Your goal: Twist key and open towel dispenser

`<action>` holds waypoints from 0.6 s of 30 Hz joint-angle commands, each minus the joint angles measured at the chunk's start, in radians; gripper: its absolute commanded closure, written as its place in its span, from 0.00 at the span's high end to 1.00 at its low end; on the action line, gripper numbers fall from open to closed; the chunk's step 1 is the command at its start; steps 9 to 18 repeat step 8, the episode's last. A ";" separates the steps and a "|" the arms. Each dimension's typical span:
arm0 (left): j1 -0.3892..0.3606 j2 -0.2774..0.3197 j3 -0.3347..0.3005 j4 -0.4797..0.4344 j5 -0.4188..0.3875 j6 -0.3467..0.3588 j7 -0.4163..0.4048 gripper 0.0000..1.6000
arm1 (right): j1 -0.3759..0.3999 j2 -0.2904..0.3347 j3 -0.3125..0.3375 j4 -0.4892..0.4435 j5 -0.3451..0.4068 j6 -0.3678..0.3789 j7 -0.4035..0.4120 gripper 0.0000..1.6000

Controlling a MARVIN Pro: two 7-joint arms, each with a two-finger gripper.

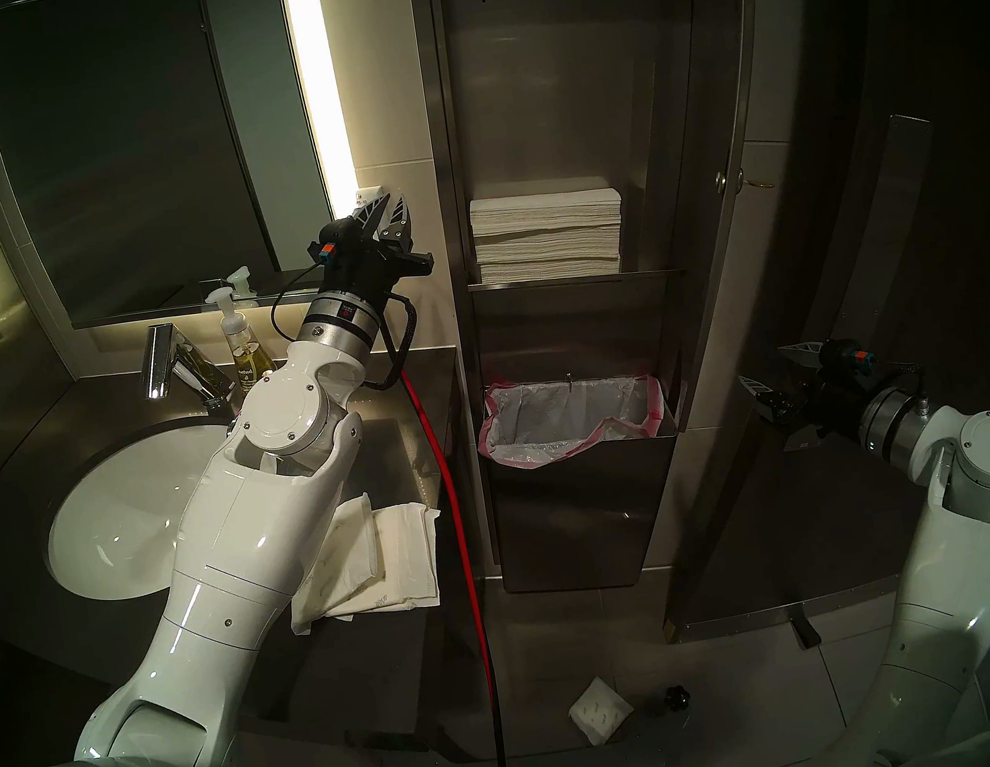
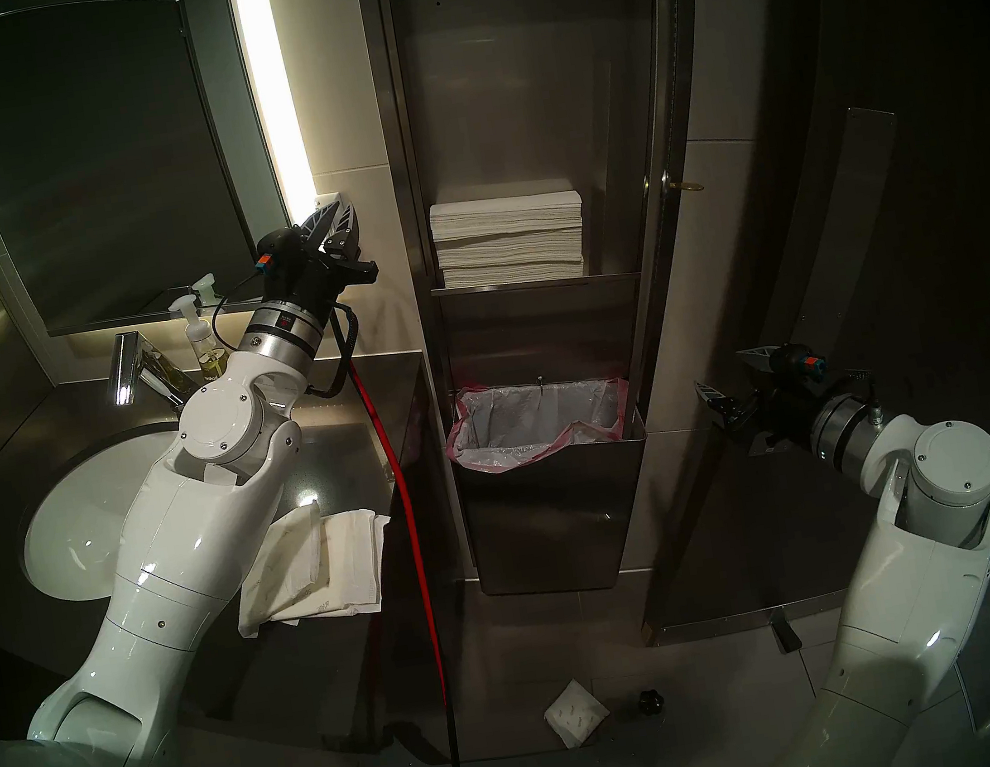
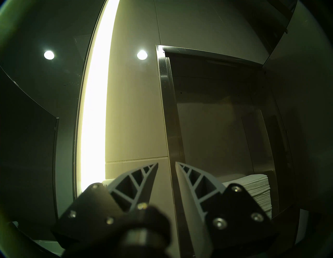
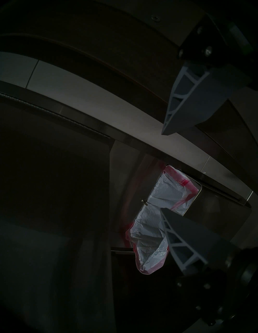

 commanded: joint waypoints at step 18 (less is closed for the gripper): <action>-0.013 -0.001 -0.008 -0.010 0.003 -0.001 0.001 0.49 | 0.029 0.006 -0.002 -0.007 -0.003 0.002 -0.019 1.00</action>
